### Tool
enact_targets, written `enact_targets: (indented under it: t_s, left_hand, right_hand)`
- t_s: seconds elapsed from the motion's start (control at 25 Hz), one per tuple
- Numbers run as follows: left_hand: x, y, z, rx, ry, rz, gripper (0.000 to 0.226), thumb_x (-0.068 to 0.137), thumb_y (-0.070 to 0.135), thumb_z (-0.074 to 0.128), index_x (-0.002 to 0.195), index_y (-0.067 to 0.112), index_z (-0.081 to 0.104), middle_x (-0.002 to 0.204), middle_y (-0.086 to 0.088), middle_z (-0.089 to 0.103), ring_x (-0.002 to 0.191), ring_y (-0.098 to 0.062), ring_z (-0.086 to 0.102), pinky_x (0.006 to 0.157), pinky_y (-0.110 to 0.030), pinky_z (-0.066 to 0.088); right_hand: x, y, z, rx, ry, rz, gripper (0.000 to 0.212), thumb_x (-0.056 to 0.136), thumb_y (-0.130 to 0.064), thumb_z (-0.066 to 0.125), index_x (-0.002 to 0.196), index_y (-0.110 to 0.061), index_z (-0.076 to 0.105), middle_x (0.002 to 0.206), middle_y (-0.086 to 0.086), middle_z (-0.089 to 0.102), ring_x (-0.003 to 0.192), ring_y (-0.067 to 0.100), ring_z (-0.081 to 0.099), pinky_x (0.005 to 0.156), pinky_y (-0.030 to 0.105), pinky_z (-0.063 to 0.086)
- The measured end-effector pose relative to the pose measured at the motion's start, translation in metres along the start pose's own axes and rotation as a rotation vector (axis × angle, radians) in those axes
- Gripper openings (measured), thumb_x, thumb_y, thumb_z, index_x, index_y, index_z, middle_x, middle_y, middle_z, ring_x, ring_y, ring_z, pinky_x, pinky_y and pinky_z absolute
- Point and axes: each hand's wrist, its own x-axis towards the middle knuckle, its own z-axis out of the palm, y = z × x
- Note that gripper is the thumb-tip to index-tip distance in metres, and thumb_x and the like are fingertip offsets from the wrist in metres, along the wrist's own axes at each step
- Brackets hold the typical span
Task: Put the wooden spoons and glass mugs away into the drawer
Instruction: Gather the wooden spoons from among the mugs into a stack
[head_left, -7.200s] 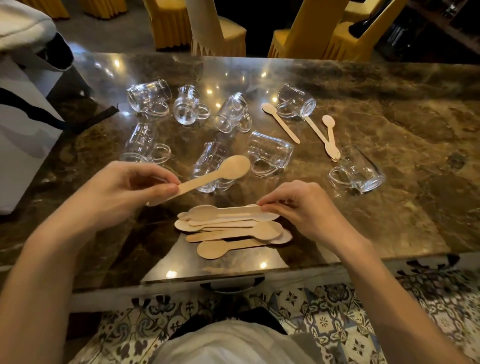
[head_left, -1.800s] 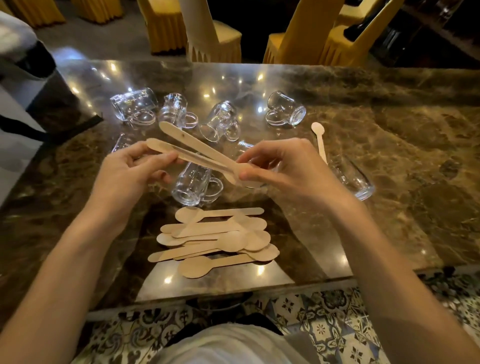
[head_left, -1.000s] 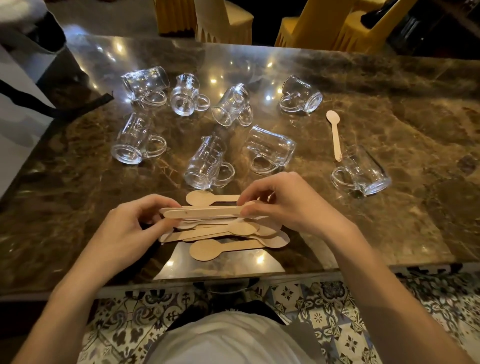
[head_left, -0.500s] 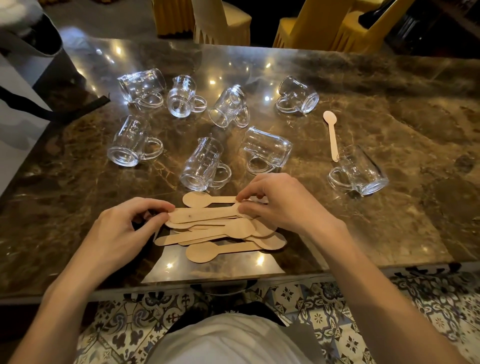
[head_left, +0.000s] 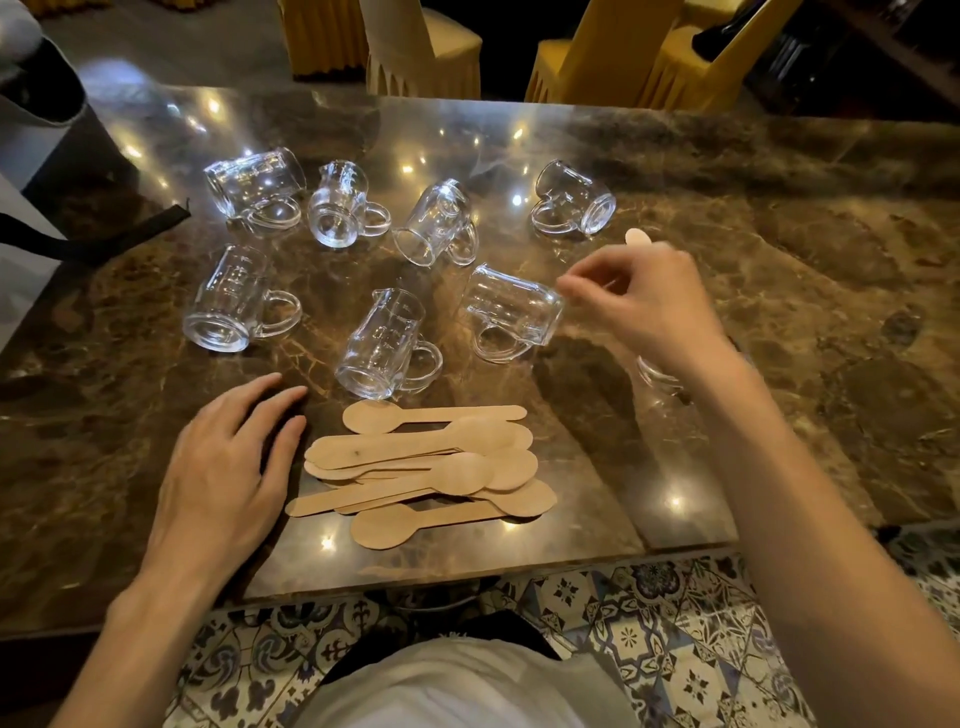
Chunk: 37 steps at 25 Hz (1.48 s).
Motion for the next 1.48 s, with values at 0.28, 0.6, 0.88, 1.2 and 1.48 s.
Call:
enact_targets:
  t_s: [0.28, 0.6, 0.88, 1.2, 1.48]
  left_hand:
    - [0.005, 0.000, 0.004, 0.038, -0.009, 0.004, 0.034, 0.088, 0.019, 0.057, 0.120, 0.008, 0.060, 0.128, -0.013, 0.056, 0.118, -0.033, 0.050, 0.098, -0.049, 0.038]
    - [0.004, -0.003, 0.005, 0.030, 0.013, 0.014, 0.033, 0.087, 0.018, 0.060, 0.119, 0.009, 0.061, 0.126, -0.011, 0.057, 0.117, -0.030, 0.050, 0.097, -0.048, 0.038]
    - [0.005, -0.004, 0.006, 0.022, 0.027, 0.025, 0.033, 0.087, 0.018, 0.060, 0.118, 0.009, 0.061, 0.126, -0.011, 0.057, 0.116, -0.030, 0.051, 0.096, -0.049, 0.040]
    - [0.005, -0.005, 0.008, 0.025, 0.031, 0.023, 0.034, 0.086, 0.018, 0.060, 0.118, 0.009, 0.061, 0.126, -0.012, 0.057, 0.116, -0.031, 0.051, 0.096, -0.050, 0.040]
    - [0.005, -0.002, 0.007, 0.028, 0.024, 0.008, 0.034, 0.086, 0.016, 0.062, 0.119, 0.009, 0.061, 0.126, -0.012, 0.057, 0.117, -0.031, 0.050, 0.097, -0.049, 0.039]
  right_hand:
    - [0.066, 0.072, -0.014, -0.346, 0.031, 0.486, 0.029, 0.078, -0.041, 0.071, 0.099, -0.022, 0.073, 0.108, 0.008, 0.070, 0.102, 0.029, 0.063, 0.085, 0.038, 0.052]
    - [0.081, 0.084, -0.004, -0.463, 0.016, 0.598, 0.049, 0.072, -0.042, 0.078, 0.110, -0.014, 0.068, 0.115, 0.014, 0.065, 0.106, 0.034, 0.060, 0.084, 0.041, 0.050]
    - [0.081, 0.090, -0.005, -0.424, 0.036, 0.681, 0.043, 0.076, -0.036, 0.075, 0.110, -0.010, 0.066, 0.114, 0.014, 0.065, 0.105, 0.034, 0.060, 0.082, 0.041, 0.048]
    - [0.081, 0.085, -0.003, -0.445, 0.099, 0.676, 0.042, 0.079, -0.041, 0.070, 0.107, -0.010, 0.067, 0.108, 0.013, 0.065, 0.099, 0.034, 0.061, 0.074, 0.039, 0.046]
    - [0.069, 0.055, -0.006, -0.258, 0.313, 0.438, 0.024, 0.085, -0.036, 0.060, 0.097, -0.022, 0.074, 0.099, 0.007, 0.073, 0.095, 0.031, 0.065, 0.076, 0.040, 0.052]
